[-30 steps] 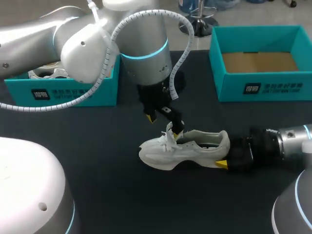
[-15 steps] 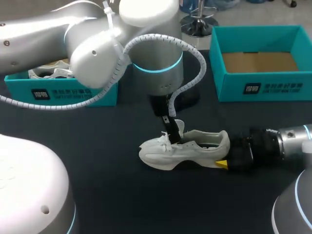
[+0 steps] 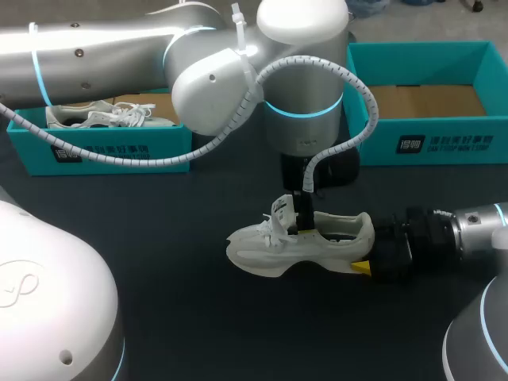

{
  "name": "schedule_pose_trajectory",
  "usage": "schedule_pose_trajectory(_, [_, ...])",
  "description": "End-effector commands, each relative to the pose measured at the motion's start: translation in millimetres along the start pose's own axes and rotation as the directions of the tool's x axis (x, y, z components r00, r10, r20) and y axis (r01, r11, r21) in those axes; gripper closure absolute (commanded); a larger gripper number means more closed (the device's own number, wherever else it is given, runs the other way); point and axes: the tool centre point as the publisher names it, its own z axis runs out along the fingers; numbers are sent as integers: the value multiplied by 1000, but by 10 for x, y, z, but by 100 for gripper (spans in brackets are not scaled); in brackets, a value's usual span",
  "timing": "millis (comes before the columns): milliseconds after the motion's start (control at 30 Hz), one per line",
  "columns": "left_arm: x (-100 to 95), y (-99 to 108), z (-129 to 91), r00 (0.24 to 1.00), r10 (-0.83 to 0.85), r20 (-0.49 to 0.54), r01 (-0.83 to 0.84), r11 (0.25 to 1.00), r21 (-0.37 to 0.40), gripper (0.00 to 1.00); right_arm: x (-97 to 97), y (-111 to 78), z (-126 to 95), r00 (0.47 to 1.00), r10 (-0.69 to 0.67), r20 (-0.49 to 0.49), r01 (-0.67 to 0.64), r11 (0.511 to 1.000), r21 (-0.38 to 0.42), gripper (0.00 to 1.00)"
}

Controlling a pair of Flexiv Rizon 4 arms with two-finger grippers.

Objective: Take the shoe out of the shoebox, open the shoe tongue, remove and reinsert the insole, then place the shoe into the shoebox

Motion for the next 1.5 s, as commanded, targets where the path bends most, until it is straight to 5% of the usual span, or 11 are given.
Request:
schedule_pose_trajectory(33, [-26, -234, 174, 1000, 11, -5, -11, 998, -56, 100, -8, -33, 34, 1000, 0, 0, 0, 1000, 3, 100])
schedule_pose_trajectory(800, [-376, -340, 641, 999, -9, -51, 7, 999, -41, 100, -8, -33, 34, 1000, 0, 0, 0, 1000, 3, 100])
schedule_pose_trajectory(1500, [-73, -319, 1116, 996, 50, -72, -55, 996, -68, 100, -8, -33, 34, 1000, 0, 0, 0, 1000, 3, 100])
